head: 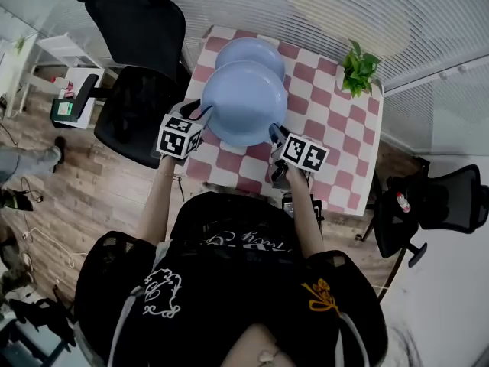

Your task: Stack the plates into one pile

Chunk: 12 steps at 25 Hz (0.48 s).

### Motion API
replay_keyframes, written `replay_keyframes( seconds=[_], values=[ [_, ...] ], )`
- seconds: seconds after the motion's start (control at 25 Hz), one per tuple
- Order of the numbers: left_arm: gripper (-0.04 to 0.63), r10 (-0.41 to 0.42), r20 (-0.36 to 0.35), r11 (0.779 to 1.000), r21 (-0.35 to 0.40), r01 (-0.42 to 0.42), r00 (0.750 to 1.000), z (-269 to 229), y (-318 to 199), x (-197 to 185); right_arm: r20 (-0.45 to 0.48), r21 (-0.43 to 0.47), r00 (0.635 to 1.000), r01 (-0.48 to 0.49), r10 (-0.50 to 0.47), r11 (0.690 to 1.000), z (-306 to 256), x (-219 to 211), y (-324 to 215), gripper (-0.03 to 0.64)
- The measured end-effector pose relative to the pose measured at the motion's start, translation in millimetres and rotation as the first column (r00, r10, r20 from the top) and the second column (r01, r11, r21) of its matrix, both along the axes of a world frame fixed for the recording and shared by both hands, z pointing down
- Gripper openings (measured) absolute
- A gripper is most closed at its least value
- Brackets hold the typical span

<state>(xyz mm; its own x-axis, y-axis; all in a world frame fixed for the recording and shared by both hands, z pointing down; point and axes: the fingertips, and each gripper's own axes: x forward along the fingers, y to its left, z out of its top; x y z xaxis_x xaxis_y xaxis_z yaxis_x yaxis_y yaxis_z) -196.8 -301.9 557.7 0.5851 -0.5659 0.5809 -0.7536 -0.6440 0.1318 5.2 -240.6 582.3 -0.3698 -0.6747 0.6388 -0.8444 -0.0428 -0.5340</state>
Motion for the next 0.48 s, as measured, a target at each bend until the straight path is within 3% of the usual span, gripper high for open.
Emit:
replay_keyframes(
  seconds=[0.48],
  values=[
    [0.144,0.154,-0.026,0.986,-0.056,-0.156,0.988,25,-124,3,-0.096,-0.057,0.988,-0.126,0.120,0.990,17,-6,-98,0.077]
  ],
)
